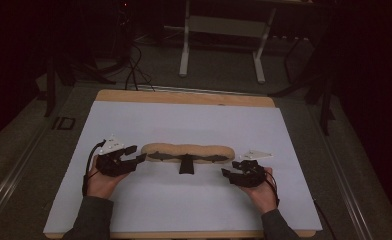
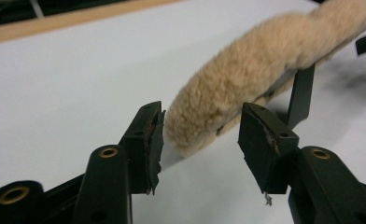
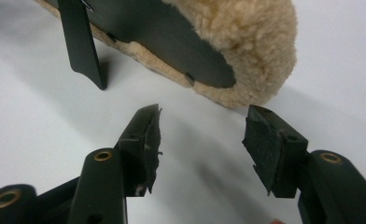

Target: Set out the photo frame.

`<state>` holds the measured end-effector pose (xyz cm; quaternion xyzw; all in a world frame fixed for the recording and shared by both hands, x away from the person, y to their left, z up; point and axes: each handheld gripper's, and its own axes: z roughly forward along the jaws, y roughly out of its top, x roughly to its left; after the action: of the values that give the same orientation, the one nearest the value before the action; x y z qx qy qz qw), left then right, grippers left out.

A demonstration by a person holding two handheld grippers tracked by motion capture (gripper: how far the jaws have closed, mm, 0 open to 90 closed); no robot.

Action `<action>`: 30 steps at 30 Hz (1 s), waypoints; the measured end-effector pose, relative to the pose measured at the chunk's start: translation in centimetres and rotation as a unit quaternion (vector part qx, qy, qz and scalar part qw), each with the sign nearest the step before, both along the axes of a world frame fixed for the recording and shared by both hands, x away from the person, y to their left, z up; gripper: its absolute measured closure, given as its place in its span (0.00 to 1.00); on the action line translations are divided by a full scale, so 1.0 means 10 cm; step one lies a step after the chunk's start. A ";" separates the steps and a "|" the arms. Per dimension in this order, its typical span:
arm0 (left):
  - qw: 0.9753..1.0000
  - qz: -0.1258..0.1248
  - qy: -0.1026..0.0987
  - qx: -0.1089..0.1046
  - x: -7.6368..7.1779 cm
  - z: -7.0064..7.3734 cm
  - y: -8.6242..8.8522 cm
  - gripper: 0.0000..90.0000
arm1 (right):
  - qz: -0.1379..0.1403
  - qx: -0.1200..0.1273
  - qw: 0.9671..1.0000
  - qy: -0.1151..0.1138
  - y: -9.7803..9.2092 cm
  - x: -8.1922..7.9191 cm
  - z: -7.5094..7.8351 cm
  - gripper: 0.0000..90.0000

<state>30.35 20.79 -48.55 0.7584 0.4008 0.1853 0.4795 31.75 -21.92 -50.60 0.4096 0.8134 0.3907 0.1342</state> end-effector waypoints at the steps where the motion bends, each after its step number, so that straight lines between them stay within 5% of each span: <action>1: 1.000 0.001 -0.005 -0.001 -0.01 0.02 0.01 0.55 | 0.002 0.001 1.000 -0.002 0.01 -0.01 0.00 0.52; 10: 1.000 0.014 -0.016 -0.005 0.06 0.07 0.01 0.63 | 0.018 -0.003 1.000 -0.016 0.10 -0.05 0.03 0.62; 20: 0.997 0.070 0.011 -0.030 0.25 -0.10 0.07 0.75 | 0.011 -0.007 1.000 -0.016 0.22 -0.05 0.00 0.62; 24: 0.996 0.073 0.025 -0.039 0.30 -0.15 0.09 0.80 | 0.007 0.002 1.000 -0.020 0.25 -0.04 0.02 0.73; 30: 0.997 0.076 0.021 -0.019 0.33 -0.17 0.04 0.94 | -0.014 -0.013 0.999 -0.031 0.25 -0.03 0.03 1.00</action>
<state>33.63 21.17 -50.21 0.7200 0.4712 0.1975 0.4696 31.49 -19.38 -50.29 0.4063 0.8081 0.3911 0.1702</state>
